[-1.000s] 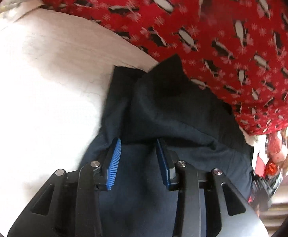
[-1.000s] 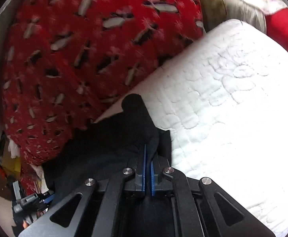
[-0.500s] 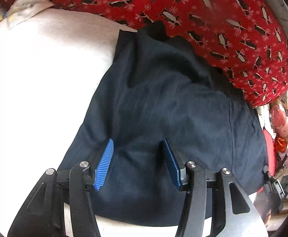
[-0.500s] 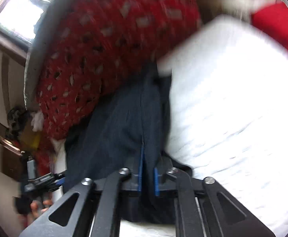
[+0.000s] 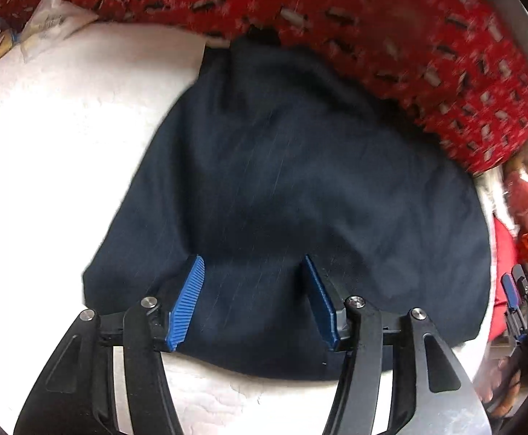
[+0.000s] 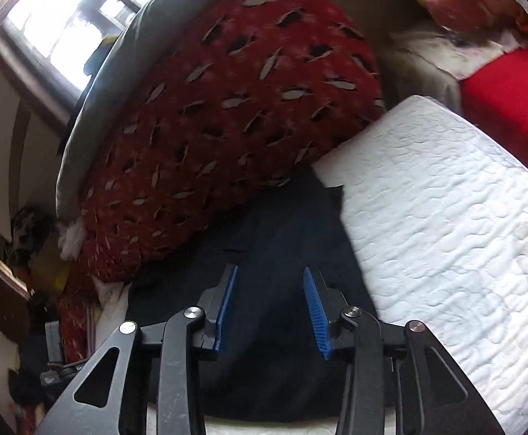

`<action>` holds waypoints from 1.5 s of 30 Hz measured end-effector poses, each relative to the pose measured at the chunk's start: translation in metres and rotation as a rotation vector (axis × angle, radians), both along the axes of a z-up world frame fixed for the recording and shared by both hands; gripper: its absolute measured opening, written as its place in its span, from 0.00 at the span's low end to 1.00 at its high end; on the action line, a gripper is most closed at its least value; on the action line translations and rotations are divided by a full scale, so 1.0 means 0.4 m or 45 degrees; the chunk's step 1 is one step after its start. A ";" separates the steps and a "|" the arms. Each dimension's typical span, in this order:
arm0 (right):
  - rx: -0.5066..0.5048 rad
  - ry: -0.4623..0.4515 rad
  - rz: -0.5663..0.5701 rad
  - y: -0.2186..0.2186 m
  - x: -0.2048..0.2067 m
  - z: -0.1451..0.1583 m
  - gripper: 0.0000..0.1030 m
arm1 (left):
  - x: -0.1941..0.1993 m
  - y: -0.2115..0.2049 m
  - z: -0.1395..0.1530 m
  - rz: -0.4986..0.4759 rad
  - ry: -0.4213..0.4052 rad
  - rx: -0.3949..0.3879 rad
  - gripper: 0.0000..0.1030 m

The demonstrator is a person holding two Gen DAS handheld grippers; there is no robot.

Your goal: Fold large clothes

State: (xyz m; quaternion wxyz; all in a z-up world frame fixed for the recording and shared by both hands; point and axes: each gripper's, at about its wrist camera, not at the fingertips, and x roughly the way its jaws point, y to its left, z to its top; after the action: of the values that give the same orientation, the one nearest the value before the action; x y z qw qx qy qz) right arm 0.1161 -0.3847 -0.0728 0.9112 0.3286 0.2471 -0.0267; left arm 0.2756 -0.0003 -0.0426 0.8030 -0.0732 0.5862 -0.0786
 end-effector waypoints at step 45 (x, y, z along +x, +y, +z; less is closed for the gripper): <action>-0.632 0.149 0.117 0.218 0.209 -0.070 0.71 | 0.362 -0.020 -0.069 0.204 0.156 0.020 0.83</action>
State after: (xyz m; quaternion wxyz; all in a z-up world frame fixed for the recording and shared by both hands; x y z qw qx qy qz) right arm 0.1998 -0.2974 -0.1009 0.9483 0.0813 0.3001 -0.0640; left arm 0.4203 -0.0085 -0.0704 0.7700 -0.1182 0.6270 -0.0050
